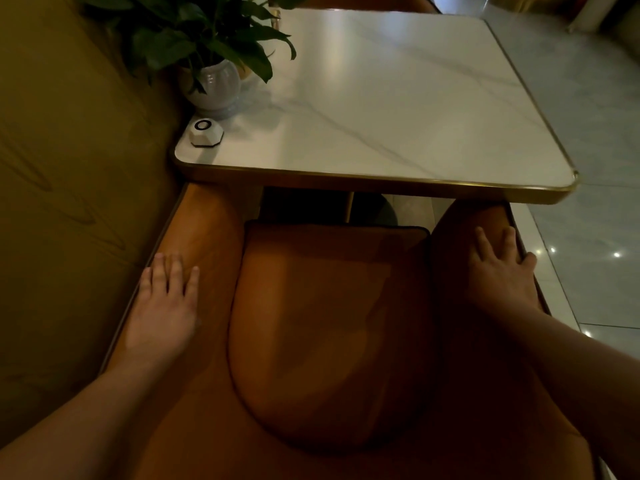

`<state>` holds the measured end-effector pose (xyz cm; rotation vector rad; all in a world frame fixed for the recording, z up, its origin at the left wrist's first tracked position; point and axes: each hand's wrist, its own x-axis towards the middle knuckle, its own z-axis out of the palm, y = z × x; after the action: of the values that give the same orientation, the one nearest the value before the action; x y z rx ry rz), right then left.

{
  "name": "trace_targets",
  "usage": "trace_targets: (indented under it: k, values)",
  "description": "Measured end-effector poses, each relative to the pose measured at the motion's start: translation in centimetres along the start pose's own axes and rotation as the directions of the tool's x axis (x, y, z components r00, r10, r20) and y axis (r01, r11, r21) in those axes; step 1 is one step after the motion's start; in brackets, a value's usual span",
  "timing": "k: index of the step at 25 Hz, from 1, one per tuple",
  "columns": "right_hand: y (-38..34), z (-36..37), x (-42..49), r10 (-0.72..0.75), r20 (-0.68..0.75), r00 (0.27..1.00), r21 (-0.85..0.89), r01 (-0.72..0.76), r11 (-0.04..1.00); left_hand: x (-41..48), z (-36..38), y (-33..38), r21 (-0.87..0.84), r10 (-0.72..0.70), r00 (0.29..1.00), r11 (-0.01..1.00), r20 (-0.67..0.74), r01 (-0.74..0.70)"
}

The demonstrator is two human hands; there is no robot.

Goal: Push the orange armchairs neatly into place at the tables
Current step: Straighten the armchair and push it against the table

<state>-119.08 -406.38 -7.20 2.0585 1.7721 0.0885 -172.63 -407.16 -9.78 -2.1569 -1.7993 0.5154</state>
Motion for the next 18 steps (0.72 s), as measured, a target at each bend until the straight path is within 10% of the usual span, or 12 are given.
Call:
trace_targets:
  k: [18]
  values:
    - [-0.6, -12.8, -13.7, -0.133, -0.081, 0.988, 0.410, 0.154, 0.899, -8.3, -22.5, 4.0, -0.514, -0.172, 0.981, 0.836, 0.087, 0.193]
